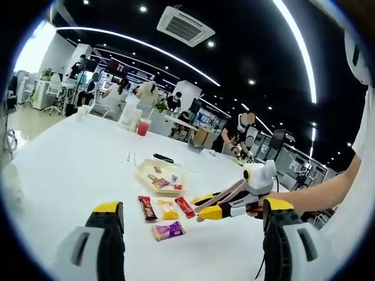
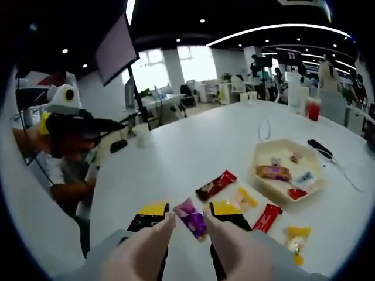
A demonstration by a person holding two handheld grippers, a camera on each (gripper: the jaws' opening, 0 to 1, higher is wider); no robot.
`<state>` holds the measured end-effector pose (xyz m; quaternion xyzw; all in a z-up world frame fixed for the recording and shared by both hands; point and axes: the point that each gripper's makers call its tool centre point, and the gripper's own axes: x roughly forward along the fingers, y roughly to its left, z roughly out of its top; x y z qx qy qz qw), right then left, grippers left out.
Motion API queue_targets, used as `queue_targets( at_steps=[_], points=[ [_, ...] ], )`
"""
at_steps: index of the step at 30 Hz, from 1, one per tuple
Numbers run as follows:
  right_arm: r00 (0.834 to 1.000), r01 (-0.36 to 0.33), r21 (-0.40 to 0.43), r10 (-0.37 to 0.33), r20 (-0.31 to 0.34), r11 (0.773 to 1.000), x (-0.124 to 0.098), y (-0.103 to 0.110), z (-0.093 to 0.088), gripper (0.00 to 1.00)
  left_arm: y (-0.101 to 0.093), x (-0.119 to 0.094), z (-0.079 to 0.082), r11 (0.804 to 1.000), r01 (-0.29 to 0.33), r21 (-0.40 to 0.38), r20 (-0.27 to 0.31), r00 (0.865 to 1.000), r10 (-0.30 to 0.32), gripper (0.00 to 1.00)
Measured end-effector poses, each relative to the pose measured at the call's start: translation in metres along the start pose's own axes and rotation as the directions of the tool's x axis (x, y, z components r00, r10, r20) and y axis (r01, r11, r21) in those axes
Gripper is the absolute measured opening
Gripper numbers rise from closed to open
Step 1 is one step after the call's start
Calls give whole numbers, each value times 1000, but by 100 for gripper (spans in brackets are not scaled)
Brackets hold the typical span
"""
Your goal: Place the target food into the container with the food tongs after gripping and lifting it, then release it inside without dropping or visibly crushing the food.
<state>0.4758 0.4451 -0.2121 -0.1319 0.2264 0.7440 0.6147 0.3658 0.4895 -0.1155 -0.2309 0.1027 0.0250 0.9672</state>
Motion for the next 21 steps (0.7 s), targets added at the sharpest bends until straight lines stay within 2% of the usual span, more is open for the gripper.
queue_targets(
  at_steps=[4,7,11,21],
  points=[
    [1000,-8,-27,8,2,1000,6,3,2,26,2,3,-1,1000,8,-2,-13,1000,-8,99],
    [1000,-14,-14,14,1,1000,9,2,0,26,5,4,-1,1000,12,-3,-31,999,-12,99],
    [999,-40,-30,39,-6,999,16,7,-2,26,6,2,-4,999,1,47,-58,998,2,99],
    [998,-56,-81,53,-40,995,26,13,-12,26,5,-3,-6,999,-5,44,-67,998,7,99]
  ],
)
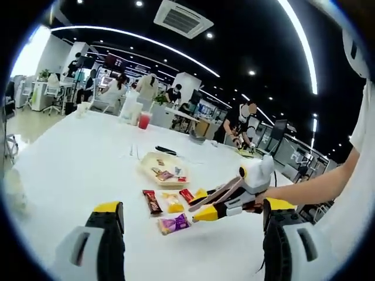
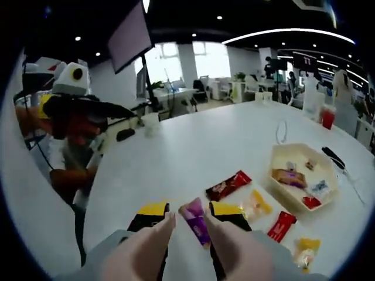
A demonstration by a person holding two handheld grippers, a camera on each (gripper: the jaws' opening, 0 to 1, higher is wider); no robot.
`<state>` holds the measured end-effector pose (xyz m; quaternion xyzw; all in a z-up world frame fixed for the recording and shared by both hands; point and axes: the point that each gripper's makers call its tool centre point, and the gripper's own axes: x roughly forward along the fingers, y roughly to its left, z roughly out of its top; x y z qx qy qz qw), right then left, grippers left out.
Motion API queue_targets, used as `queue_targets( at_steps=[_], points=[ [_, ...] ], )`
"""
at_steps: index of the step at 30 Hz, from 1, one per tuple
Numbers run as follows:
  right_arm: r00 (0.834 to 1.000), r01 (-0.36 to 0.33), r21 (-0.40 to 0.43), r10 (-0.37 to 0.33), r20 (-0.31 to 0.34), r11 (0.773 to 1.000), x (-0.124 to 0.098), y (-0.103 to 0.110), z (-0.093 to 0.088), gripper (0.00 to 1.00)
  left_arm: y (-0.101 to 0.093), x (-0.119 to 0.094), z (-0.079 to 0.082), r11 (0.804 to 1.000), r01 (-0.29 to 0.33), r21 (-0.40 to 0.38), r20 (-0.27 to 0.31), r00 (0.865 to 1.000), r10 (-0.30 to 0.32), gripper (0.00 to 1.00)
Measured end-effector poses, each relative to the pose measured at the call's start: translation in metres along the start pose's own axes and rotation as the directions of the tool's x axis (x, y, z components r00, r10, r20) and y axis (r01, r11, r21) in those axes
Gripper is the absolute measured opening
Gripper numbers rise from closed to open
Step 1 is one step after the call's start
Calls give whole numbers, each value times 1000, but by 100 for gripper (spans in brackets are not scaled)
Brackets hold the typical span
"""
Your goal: Place the target food into the container with the food tongs after gripping and lifting it, then release it inside without dropping or visibly crushing the food.
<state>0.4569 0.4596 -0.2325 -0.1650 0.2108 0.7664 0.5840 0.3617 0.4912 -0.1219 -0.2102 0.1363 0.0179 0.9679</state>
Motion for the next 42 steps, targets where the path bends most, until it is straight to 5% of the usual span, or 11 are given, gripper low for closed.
queue_targets(
  at_steps=[6,8,19,42],
  points=[
    [999,4,-79,-7,-36,997,6,-3,-8,26,0,-2,3,1000,10,-21,26,1000,-9,99],
    [999,2,-66,-4,-40,998,7,-5,-10,26,0,0,-2,1000,12,-15,-9,1000,-12,99],
    [999,-26,-59,24,-35,998,19,-9,-12,27,-1,-4,-4,1000,1,-20,-15,1000,-1,99],
    [994,-74,-118,63,-92,990,47,-10,-28,27,2,-36,-7,995,-91,-40,27,995,92,99]
  ],
)
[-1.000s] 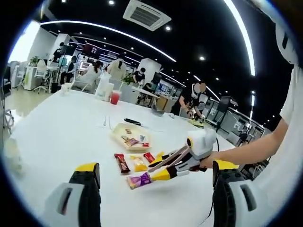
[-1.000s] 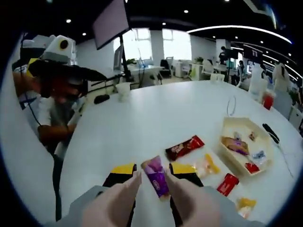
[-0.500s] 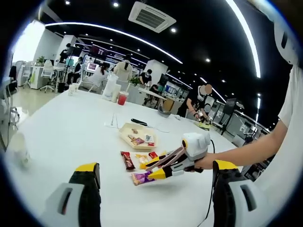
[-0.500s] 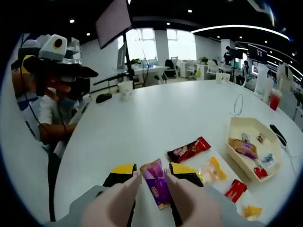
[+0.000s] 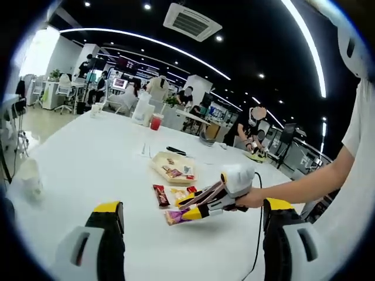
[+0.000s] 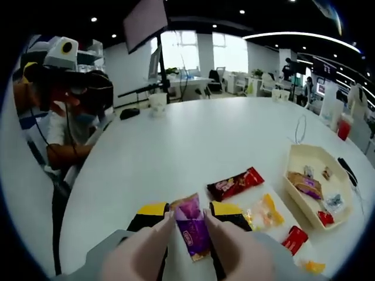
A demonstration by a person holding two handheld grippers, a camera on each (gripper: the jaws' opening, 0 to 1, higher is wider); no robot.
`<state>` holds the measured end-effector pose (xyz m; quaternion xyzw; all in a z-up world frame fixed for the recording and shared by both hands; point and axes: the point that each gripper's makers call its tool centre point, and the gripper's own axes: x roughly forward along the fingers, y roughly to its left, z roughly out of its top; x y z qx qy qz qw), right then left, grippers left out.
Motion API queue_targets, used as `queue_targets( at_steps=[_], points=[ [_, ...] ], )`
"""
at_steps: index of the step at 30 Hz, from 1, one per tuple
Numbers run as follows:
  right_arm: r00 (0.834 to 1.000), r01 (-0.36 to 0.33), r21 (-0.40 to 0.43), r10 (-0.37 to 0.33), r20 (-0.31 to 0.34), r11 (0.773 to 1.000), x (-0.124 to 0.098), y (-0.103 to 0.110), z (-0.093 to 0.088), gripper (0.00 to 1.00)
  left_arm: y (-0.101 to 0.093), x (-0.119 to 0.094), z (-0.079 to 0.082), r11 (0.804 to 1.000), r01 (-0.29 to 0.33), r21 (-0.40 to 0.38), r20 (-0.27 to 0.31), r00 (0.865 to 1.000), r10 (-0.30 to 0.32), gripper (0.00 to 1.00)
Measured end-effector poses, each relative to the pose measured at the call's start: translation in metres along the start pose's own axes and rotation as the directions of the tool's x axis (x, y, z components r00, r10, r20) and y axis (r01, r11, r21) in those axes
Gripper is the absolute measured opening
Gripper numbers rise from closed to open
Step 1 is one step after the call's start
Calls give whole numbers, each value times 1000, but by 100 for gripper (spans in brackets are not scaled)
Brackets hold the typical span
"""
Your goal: Place the target food into the container with the food tongs after gripping and lifting it, then release it inside without dropping or visibly crushing the food.
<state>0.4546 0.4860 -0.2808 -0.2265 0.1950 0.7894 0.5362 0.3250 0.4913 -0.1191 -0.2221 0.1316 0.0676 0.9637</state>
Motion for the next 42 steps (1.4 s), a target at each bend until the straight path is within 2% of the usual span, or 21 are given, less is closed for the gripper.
queue_targets(
  at_steps=[4,7,9,11,13,16,18,20,23,26,27,31,35,36,37,39,40,42],
  points=[
    [1000,8,27,-8,0,1000,3,-3,-6,26,-1,1,-6,1000,4,-9,-24,1000,-4,99],
    [1000,13,25,-13,4,1000,5,-4,-8,26,-4,-2,-1,1000,8,1,-11,1000,-8,99],
    [1000,13,63,-13,9,998,5,-6,-9,26,-1,-1,-1,1000,3,-11,-6,1000,-3,99],
    [1000,18,65,-19,21,998,4,-7,-10,25,1,1,-1,1000,6,-18,-3,1000,-6,99],
    [998,32,134,-38,41,990,4,-9,-9,25,1,8,-1,999,19,-34,-11,1000,-20,99],
    [997,48,176,-58,49,983,4,-9,-8,25,-4,11,3,999,36,-24,-14,999,-37,99],
    [997,44,157,-53,52,987,4,-6,-7,26,-7,14,5,999,48,-16,-34,998,-49,99],
    [998,37,136,-43,47,990,3,-2,-7,27,-8,14,14,999,45,29,-18,999,-45,99],
    [995,52,133,-62,75,990,-3,0,3,27,-5,14,25,999,37,-8,24,999,-37,99],
    [994,59,69,-65,83,996,-3,-4,6,27,-2,14,25,999,33,2,25,999,-33,99],
    [997,53,45,-55,58,998,-1,-5,1,27,-2,13,25,999,31,13,19,999,-32,99],
    [997,42,111,-48,57,993,3,-10,-7,27,-2,7,22,1000,23,15,16,1000,-23,99],
    [998,35,99,-40,47,994,3,-1,-6,27,0,6,12,1000,14,4,-7,1000,-14,99],
    [998,32,101,-38,54,994,2,-1,-5,27,0,6,12,1000,13,4,-9,1000,-13,99],
    [995,20,129,-32,92,991,1,3,3,28,-1,3,13,1000,13,2,-10,1000,-13,99],
    [997,16,120,-26,79,993,4,5,1,28,-1,1,15,1000,11,0,0,1000,-11,99],
    [999,26,74,-28,28,997,8,6,-10,27,1,0,12,1000,3,-4,-9,1000,-3,99],
    [998,41,66,-44,54,997,8,5,-11,26,3,-1,11,1000,-5,4,-15,1000,5,99]
  ],
)
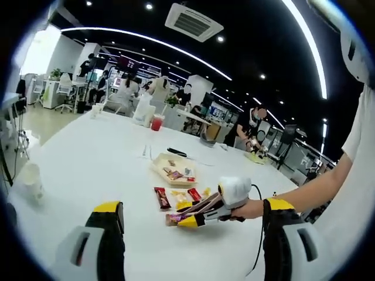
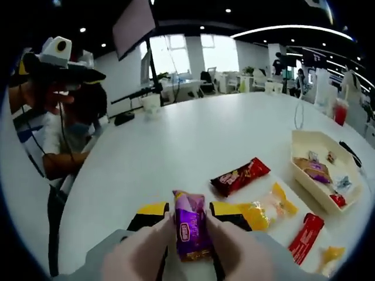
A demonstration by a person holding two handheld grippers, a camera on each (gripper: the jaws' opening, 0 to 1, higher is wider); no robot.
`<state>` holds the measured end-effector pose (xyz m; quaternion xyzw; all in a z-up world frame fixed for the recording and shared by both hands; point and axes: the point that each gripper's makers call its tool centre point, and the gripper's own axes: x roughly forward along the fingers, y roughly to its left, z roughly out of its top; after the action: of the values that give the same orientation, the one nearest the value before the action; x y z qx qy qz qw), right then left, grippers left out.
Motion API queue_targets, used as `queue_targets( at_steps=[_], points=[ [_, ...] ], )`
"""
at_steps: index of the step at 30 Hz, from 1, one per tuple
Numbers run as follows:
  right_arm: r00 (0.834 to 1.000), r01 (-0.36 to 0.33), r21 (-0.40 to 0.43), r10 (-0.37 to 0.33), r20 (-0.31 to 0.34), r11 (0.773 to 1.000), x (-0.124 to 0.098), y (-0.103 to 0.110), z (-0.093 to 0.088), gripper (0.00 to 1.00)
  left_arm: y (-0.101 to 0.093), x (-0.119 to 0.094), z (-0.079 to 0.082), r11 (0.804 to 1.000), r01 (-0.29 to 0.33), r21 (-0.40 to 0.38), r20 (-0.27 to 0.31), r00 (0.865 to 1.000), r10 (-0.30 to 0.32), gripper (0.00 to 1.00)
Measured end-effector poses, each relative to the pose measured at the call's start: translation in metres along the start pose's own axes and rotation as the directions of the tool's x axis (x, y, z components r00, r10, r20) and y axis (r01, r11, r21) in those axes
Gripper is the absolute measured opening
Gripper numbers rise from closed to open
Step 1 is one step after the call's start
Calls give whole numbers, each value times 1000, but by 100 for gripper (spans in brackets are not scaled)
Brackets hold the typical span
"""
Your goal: Place the target food into the container with the food tongs after gripping and lifting it, then release it inside without dropping or visibly crushing the food.
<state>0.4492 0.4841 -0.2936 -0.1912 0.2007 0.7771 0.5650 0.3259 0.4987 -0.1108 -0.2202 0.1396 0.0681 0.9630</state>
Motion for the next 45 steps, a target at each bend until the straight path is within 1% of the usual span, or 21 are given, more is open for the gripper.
queue_targets(
  at_steps=[2,3,4,6,10,12,15,17,18,19,20,21,24,29,30,32,36,39,41,43,45],
  points=[
    [1000,6,-4,-6,11,1000,3,-1,2,26,2,-2,0,1000,-1,-7,8,1000,1,99],
    [1000,10,-53,-10,9,999,4,-2,2,25,2,-1,0,1000,1,-14,9,1000,-1,99],
    [1000,15,-135,-14,5,991,5,-1,1,25,3,1,-1,1000,5,-20,4,1000,-5,99],
    [999,36,-44,-36,14,998,5,-3,0,25,2,4,-2,1000,14,-15,-6,1000,-14,99],
    [994,107,9,-108,22,994,5,-6,2,22,-4,11,-2,999,34,-4,-23,999,-34,99],
    [993,115,15,-116,22,993,5,-6,2,22,-7,12,-1,999,43,0,-21,999,-43,99],
    [990,139,94,-141,10,986,3,-9,3,21,-11,15,-5,998,57,8,-38,998,-57,99],
    [985,175,186,-173,-28,967,2,-12,3,21,-13,15,-4,998,65,14,-42,997,-64,99],
    [976,218,204,-209,-64,954,-1,-17,1,21,-13,16,-4,997,69,17,-42,997,-68,99],
    [974,225,206,-219,-51,952,-2,-19,3,21,-13,16,-4,997,70,18,-41,997,-69,99],
    [974,213,246,-224,20,946,-4,-19,14,21,-12,17,-3,997,71,17,-41,997,-70,99],
    [976,198,299,-216,29,934,-7,-17,16,21,-10,20,-3,997,70,15,-43,997,-70,99],
    [973,212,290,-230,30,933,-13,-16,15,21,-13,24,-6,994,80,78,-80,994,-74,99],
    [968,228,299,-248,32,927,-22,-15,12,21,-18,27,-6,993,91,77,-69,994,-86,99],
    [964,249,271,-266,26,930,-28,-15,12,21,-21,27,-7,992,103,71,-66,993,-98,99],
    [964,253,240,-267,24,937,-32,-12,14,21,-30,26,-10,989,127,77,-74,990,-122,99],
    [962,260,210,-271,20,942,-36,-9,17,21,-33,24,-17,986,131,104,-84,989,-122,99],
    [960,265,226,-277,26,938,-38,-11,19,21,-35,23,-17,986,143,81,-55,989,-139,99],
    [959,269,261,-283,18,927,-42,-10,17,21,-36,24,-18,987,146,70,-63,988,-142,99],
    [959,268,263,-284,23,927,-45,-9,18,21,-37,24,-19,985,149,87,-67,987,-143,99],
    [959,268,255,-283,25,929,-48,-7,20,21,-36,25,-18,985,149,82,-62,988,-144,99]
  ],
)
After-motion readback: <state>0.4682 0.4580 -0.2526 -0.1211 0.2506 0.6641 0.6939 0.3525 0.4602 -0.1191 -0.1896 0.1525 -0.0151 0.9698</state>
